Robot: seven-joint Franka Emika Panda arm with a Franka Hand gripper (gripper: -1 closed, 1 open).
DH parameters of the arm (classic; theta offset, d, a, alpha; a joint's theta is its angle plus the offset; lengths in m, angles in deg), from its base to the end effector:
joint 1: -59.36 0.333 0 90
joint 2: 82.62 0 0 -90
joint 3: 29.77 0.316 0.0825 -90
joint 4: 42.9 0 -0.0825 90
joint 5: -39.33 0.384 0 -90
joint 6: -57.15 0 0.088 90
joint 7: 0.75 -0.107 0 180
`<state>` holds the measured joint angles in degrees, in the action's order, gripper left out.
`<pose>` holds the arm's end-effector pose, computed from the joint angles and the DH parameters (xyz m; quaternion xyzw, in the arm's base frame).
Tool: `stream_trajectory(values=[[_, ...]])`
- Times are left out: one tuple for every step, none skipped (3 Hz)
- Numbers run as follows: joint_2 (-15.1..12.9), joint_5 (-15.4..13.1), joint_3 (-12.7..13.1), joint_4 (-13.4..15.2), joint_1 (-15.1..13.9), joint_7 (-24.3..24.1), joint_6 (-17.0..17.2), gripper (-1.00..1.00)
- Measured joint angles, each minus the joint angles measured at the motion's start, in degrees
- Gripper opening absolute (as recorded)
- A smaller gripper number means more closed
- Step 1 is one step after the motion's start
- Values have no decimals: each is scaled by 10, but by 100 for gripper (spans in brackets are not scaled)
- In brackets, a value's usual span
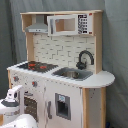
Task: Play with the kitchen
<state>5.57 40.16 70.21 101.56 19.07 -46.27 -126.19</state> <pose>0.3041 0.3991 0.2470 0.6858 0.3098 0.5919 0.2888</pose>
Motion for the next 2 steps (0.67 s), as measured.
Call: stream_trajectory(values=[[0,0,0,-39,-43,-3,0,100],[14,0,-4,-73,-70,-16,32,100]])
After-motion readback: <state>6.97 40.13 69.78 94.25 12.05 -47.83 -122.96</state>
